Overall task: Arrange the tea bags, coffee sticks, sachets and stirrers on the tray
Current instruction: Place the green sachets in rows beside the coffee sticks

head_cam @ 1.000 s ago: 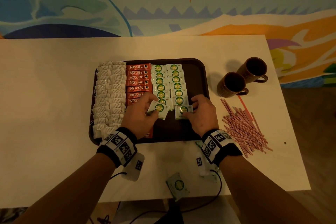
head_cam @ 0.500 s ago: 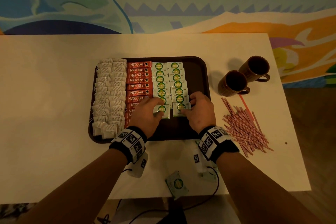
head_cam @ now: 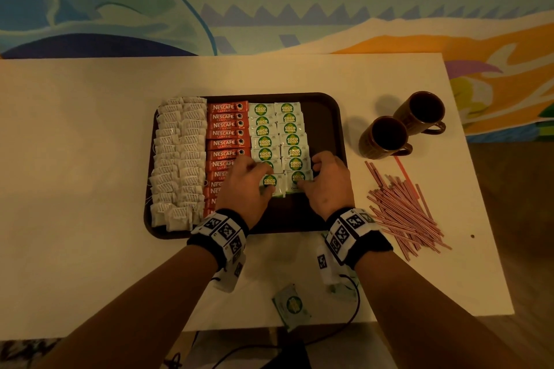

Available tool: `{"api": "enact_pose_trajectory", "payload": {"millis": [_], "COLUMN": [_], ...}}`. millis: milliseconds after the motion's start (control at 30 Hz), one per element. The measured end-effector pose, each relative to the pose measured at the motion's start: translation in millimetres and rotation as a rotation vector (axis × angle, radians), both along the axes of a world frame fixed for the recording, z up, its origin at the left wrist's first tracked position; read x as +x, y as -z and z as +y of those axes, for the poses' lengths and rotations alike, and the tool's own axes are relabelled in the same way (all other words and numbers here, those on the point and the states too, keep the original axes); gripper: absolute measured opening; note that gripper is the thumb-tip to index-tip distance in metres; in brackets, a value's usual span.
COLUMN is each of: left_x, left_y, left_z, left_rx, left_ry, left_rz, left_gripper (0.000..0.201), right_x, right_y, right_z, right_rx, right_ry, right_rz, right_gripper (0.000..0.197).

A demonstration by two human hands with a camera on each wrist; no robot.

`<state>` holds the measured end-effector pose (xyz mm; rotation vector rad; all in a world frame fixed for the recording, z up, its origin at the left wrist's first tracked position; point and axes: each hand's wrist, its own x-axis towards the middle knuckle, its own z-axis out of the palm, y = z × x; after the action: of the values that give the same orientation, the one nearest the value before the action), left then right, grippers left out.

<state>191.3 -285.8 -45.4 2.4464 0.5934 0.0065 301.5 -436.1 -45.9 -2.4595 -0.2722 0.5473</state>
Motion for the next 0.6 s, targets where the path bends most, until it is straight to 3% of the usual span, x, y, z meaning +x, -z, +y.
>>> {"api": "enact_pose_trajectory", "payload": {"millis": [600], "left_x": [-4.0], "left_y": [3.1], "left_z": [3.7], "left_rx": [-0.011], "left_ry": [-0.041], "left_rz": [0.028], "left_gripper": [0.033], "right_x": [-4.7], "right_y": [0.3], "right_z": [0.6], "right_rx": [-0.01], "right_ry": [-0.004], "right_rz": [-0.004], "right_gripper": [0.051]}}
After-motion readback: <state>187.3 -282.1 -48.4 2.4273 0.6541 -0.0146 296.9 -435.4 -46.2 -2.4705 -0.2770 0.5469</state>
